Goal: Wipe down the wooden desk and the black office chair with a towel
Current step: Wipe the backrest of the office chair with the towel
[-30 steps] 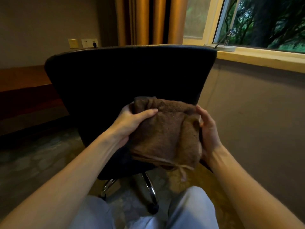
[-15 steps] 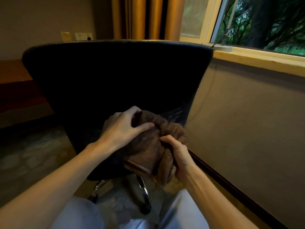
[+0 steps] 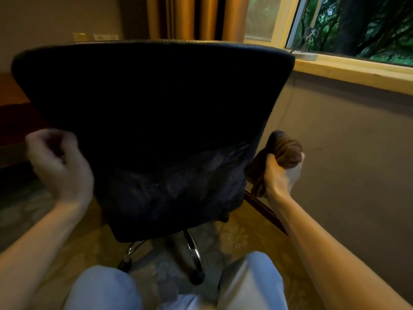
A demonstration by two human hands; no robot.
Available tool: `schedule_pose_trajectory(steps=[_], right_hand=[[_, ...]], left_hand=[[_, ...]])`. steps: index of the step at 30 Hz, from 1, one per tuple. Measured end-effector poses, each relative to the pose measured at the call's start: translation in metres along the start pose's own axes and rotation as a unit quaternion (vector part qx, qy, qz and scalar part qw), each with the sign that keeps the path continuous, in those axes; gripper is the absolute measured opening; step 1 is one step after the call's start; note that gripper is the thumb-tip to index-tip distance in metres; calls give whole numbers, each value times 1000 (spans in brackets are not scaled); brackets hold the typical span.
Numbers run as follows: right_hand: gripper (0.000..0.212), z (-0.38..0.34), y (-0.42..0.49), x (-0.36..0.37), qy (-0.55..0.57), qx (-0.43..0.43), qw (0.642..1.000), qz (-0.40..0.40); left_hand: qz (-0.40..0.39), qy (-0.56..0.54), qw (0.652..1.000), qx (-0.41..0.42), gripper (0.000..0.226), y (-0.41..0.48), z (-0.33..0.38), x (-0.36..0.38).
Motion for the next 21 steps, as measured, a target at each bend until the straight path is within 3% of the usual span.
schedule_pose_trajectory(steps=[3, 5, 7, 13, 21], right_hand=[[53, -14, 4, 22, -11, -49, 998, -28], [81, -14, 4, 44, -16, -58, 995, -80], [93, -13, -1, 64, -23, -80, 989, -119], [89, -4, -11, 87, -17, -132, 981, -141], [77, 8, -105, 131, 31, -173, 972, -158]], left_hand=[[-2, -10, 992, -123, 65, 10, -55, -10], [-37, -71, 983, -168, 57, 10, -57, -2], [-100, -134, 967, -192, 46, 3, -44, 14], [-185, -177, 945, -205, 79, -16, -34, 24], [-251, -201, 921, -218, 58, -33, -17, 29]])
Point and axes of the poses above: each hand's wrist, its own y-axis towards the middle knuckle, its own x-axis out of the palm, z = x × y, the point moved 7 cm from there along y, towards the middle knuckle, and after that the axes turned 2 degrees about x, right-handed, at the moved point
